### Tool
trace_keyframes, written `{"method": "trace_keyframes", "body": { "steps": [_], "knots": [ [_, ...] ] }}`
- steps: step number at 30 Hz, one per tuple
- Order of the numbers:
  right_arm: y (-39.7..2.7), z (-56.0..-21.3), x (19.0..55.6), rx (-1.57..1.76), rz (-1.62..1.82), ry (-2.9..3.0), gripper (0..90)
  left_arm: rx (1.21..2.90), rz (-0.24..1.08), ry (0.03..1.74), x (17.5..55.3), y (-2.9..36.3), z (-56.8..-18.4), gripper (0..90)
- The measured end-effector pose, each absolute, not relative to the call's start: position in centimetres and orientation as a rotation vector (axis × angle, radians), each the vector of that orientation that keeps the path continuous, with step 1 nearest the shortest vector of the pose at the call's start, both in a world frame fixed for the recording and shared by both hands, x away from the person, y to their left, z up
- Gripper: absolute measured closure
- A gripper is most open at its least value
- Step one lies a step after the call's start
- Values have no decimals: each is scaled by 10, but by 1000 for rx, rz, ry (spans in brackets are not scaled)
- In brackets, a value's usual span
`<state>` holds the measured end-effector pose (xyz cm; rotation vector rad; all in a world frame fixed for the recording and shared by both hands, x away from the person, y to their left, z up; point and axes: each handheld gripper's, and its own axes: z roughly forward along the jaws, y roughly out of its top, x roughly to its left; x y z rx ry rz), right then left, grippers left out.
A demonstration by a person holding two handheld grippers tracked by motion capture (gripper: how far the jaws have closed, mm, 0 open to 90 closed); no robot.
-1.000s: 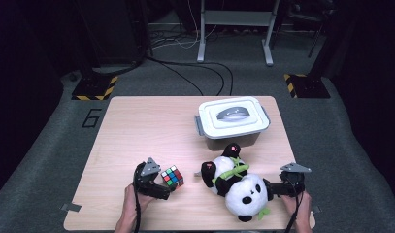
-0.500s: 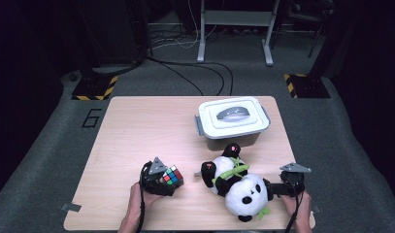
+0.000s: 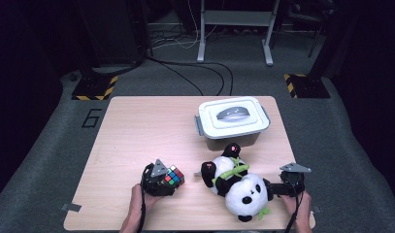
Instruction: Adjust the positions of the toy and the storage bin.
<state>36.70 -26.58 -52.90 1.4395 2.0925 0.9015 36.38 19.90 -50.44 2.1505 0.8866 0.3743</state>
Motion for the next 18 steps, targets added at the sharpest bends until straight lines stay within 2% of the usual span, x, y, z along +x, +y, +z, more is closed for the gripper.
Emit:
{"method": "trace_keyframes", "body": {
  "steps": [18],
  "knots": [
    [-266, -529, 367, 1438, 901, 2093, 23, 2116, 440, 920, 352, 219, -492, 339]
  ]
}}
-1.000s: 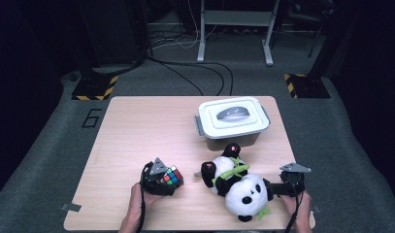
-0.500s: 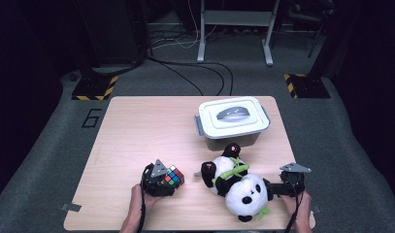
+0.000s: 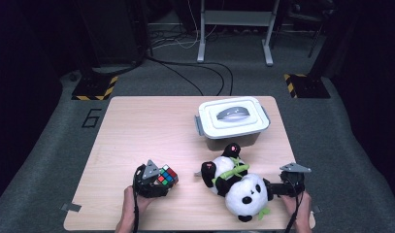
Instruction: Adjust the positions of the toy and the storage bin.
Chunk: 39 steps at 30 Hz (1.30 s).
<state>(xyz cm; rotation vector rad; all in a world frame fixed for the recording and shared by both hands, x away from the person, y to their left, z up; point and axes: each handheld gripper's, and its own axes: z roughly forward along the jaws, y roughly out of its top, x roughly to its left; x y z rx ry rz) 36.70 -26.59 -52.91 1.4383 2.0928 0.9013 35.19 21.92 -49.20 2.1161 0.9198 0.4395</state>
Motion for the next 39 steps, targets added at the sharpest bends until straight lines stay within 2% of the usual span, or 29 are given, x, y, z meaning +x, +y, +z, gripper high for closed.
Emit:
{"method": "trace_keyframes", "body": {
  "steps": [39],
  "knots": [
    [-266, -529, 367, 1432, 897, 2098, 23, 2039, 543, 1100, 352, 283, -484, 339]
  ]
}}
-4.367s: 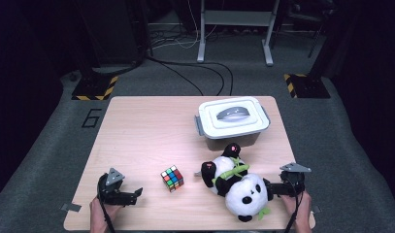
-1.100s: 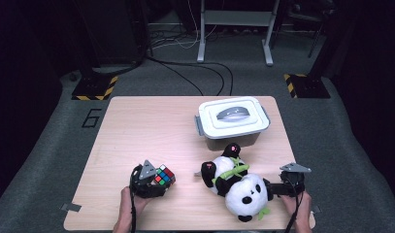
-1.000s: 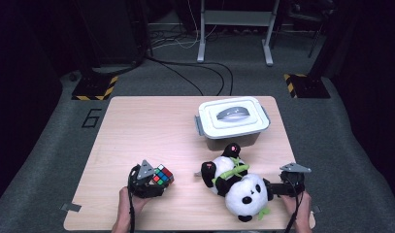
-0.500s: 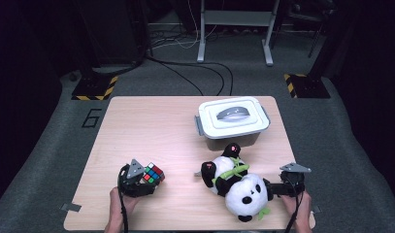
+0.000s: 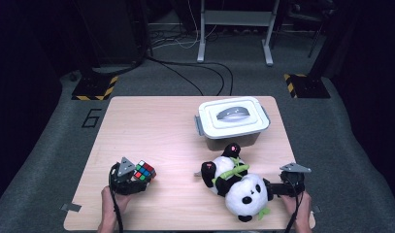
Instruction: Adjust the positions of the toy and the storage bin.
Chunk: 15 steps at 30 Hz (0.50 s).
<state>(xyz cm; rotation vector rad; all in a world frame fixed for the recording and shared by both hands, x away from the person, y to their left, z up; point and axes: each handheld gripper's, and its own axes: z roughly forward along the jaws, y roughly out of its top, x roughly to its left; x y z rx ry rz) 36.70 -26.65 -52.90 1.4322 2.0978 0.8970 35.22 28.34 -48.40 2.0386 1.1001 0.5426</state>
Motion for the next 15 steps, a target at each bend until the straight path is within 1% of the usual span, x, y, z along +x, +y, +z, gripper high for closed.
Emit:
{"method": "trace_keyframes", "body": {
  "steps": [15],
  "knots": [
    [-266, -529, 367, 1439, 900, 2093, 23, 2013, 583, 1159, 361, 305, -482, 339]
  ]
}}
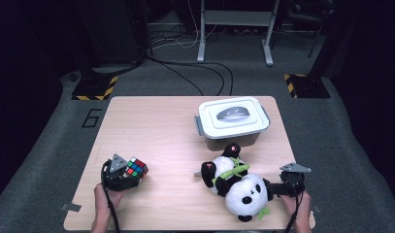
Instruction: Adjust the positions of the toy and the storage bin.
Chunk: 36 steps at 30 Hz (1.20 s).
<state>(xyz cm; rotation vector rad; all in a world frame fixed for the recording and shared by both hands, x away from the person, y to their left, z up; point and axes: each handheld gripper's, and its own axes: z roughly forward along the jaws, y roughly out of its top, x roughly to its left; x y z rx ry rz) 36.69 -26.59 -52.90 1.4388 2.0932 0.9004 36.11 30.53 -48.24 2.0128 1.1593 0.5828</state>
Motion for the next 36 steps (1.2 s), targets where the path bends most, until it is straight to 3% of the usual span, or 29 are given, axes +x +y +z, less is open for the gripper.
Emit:
{"method": "trace_keyframes", "body": {
  "steps": [36],
  "knots": [
    [-266, -529, 367, 1441, 901, 2090, 24, 1928, 659, 1306, 411, 361, -472, 339]
  ]
}}
